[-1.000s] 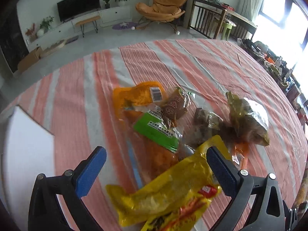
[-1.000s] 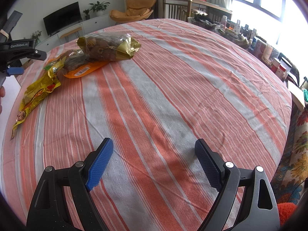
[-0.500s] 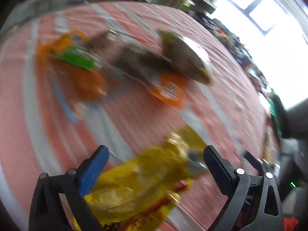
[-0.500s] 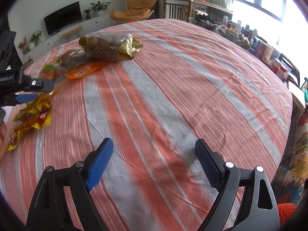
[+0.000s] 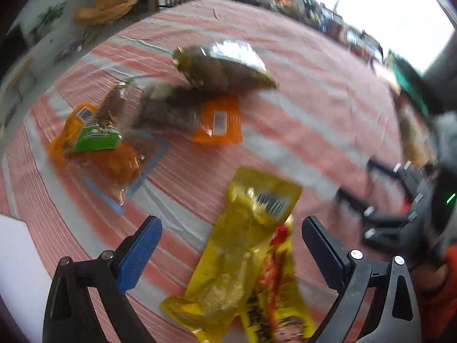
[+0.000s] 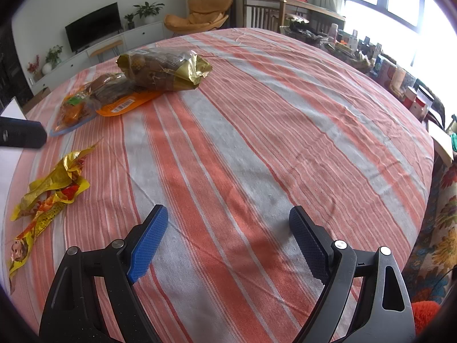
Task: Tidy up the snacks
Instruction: 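Move the left tool down toward the long yellow packets, then grasp the long yellow packet with the left tool, then move the right tool toward the red-label yellow packet while the left tool holds its packet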
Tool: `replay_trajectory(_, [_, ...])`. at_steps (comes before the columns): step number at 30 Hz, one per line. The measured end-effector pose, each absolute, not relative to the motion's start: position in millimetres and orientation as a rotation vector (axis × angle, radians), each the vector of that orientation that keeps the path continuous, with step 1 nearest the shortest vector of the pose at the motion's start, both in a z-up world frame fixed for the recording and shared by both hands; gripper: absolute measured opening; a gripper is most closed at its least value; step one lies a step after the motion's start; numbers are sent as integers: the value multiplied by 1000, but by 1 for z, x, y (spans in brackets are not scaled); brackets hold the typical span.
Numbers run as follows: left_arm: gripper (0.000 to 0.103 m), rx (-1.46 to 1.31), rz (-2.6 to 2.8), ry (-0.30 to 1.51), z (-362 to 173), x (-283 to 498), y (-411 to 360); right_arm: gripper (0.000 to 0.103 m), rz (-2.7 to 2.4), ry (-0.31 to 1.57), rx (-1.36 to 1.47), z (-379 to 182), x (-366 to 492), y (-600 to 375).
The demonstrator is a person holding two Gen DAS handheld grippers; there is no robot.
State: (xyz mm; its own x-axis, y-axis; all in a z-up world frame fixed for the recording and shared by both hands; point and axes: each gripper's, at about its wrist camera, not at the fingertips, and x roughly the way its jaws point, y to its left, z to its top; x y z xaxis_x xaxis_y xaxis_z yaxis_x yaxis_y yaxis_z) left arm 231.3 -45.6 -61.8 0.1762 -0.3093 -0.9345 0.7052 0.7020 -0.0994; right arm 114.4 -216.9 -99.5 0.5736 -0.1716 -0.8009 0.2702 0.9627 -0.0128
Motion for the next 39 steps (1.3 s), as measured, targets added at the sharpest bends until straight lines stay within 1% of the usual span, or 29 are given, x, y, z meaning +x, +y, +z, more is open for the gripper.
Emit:
replay_trajectory(1, [96, 417, -733, 1208, -69, 231, -46, 89, -260, 925, 115, -100, 114, -217])
replay_trajectory(2, [88, 414, -716, 1225, -76, 232, -43, 89, -260, 925, 115, -100, 114, -217])
replay_trajectory(3, [83, 370, -692, 1238, -81, 236, -35, 89, -259, 925, 115, -100, 114, -217])
replay_trajectory(4, [82, 306, -671, 1252, -84, 240, -25, 89, -260, 925, 115, -100, 114, -217])
replay_trajectory(5, [71, 227, -617, 1264, -86, 248, -13, 89, -259, 925, 115, -100, 114, -217])
replay_trajectory(6, [55, 172, -553, 1244, -83, 252, -2, 89, -260, 925, 116, -100, 114, -217])
replay_trajectory(7, [49, 132, -502, 1250, -83, 256, 7, 89, -260, 925, 115, -100, 114, -217])
replay_trajectory(8, [47, 89, -447, 1259, -82, 260, 15, 89, -260, 925, 116, -99, 114, -217])
replay_trajectory(9, [48, 55, -397, 1267, -83, 259, 21, 89, -260, 924, 115, -99, 114, -217])
replay_trajectory(10, [51, 69, -358, 1266, -83, 255, 22, 89, -260, 925, 115, -100, 114, -217])
replay_trajectory(11, [62, 99, -337, 1260, -85, 251, 21, 89, -260, 925, 115, -100, 114, -217])
replay_trajectory(12, [78, 146, -334, 1259, -88, 243, 17, 89, -260, 925, 116, -99, 114, -217])
replay_trajectory(13, [82, 180, -336, 1265, -91, 236, 12, 89, -260, 925, 115, -99, 114, -217])
replay_trajectory(14, [83, 241, -332, 1257, -95, 225, 6, 89, -260, 925, 116, -99, 114, -217])
replay_trajectory(16, [84, 316, -338, 1208, -94, 208, -4, 89, -259, 925, 116, -99, 114, -217])
replay_trajectory(18, [77, 298, -319, 1215, -92, 199, -1, 89, -259, 925, 115, -99, 114, -217])
replay_trajectory(19, [61, 247, -321, 1227, -91, 196, 4, 89, -259, 925, 115, -99, 114, -217])
replay_trajectory(20, [48, 197, -297, 1235, -90, 193, 12, 89, -259, 925, 115, -99, 114, -217])
replay_trajectory(21, [41, 163, -267, 1238, -89, 189, 18, 89, -259, 925, 115, -99, 114, -217])
replay_trajectory(25, [40, 7, -194, 1245, -86, 156, 43, 89, -259, 925, 116, -99, 114, -217])
replay_trajectory(28, [41, -48, -179, 1235, -85, 125, 51, 89, -260, 925, 115, -99, 114, -216])
replay_trajectory(32, [41, -59, -156, 1194, -84, 91, 54, 89, -260, 924, 115, -99, 114, -216])
replay_trajectory(35, [44, -2, -163, 1145, -83, 72, 31, 89, -260, 924, 115, -99, 114, -217])
replay_trajectory(37, [55, 36, -172, 1137, -89, 69, 20, 89, -260, 924, 115, -99, 114, -217])
replay_trajectory(38, [66, 49, -175, 1140, -91, 67, 16, 89, -259, 924, 115, -99, 113, -217])
replay_trajectory(39, [74, 56, -170, 1140, -93, 65, 15, 89, -259, 924, 115, -99, 113, -217])
